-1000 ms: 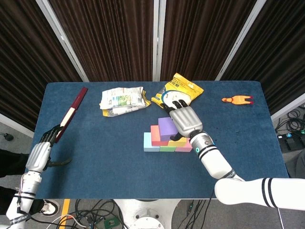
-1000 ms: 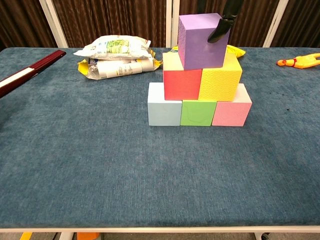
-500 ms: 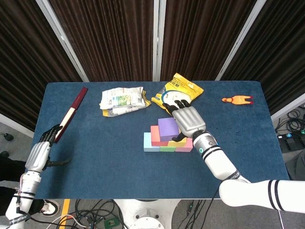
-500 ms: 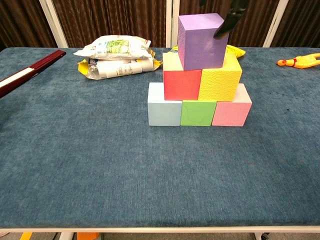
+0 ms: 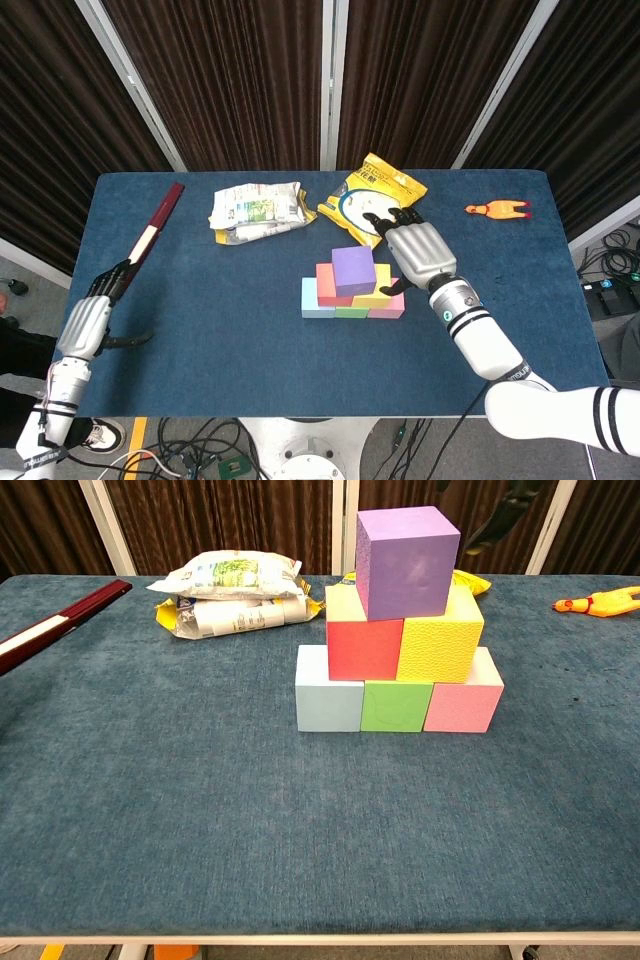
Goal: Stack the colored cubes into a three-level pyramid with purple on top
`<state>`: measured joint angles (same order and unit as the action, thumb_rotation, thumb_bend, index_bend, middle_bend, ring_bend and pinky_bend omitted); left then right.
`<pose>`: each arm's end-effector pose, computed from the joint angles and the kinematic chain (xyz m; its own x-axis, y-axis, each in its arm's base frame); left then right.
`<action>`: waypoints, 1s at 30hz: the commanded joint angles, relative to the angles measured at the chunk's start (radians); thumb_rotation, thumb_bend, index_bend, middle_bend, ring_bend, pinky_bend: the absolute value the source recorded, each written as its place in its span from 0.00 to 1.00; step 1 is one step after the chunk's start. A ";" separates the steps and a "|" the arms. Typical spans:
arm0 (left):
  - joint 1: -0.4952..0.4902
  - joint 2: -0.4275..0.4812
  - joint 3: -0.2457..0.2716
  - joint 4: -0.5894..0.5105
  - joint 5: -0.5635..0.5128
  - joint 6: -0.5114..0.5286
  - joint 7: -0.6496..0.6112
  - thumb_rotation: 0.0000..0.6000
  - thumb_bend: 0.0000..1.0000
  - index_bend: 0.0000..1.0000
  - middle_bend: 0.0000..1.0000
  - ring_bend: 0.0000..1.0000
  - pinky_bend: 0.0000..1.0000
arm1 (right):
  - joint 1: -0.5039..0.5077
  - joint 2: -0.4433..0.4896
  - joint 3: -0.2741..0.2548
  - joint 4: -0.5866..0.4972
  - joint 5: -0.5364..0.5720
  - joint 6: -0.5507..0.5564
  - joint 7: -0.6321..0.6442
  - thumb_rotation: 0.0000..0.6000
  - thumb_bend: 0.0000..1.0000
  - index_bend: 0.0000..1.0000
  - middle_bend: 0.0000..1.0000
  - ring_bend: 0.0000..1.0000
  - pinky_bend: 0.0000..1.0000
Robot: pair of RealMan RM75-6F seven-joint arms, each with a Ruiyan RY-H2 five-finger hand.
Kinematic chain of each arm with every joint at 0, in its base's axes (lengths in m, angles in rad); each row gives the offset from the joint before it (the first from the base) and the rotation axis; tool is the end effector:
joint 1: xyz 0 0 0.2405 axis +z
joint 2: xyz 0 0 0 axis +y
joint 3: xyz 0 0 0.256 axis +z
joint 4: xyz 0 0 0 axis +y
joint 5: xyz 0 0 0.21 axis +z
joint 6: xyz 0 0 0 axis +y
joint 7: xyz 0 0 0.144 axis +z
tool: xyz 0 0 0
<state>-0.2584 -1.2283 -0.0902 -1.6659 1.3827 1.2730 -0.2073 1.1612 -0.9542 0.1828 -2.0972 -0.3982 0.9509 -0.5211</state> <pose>-0.2724 0.2349 0.1007 0.0287 0.1588 0.9869 0.9989 -0.0411 -0.0224 -0.0411 -0.3475 0.1167 0.4544 -0.3526 0.8181 -0.8814 -0.3114 0.3553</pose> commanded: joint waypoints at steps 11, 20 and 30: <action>0.008 0.003 0.004 0.016 0.006 0.004 -0.028 1.00 0.09 0.02 0.00 0.00 0.01 | 0.025 -0.088 0.008 0.042 -0.014 0.047 -0.021 1.00 0.00 0.00 0.42 0.01 0.00; 0.008 0.002 0.005 0.015 0.008 0.006 -0.028 1.00 0.09 0.02 0.00 0.00 0.01 | 0.028 -0.101 0.009 0.038 0.001 0.079 -0.046 1.00 0.00 0.00 0.50 0.04 0.00; 0.008 0.003 0.005 0.017 0.009 0.004 -0.035 1.00 0.09 0.02 0.00 0.00 0.01 | 0.033 -0.105 0.016 0.031 0.016 0.086 -0.058 1.00 0.00 0.00 0.52 0.04 0.00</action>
<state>-0.2500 -1.2254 -0.0848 -1.6487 1.3917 1.2771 -0.2419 1.1937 -1.0596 0.1986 -2.0660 -0.3824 1.0363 -0.5789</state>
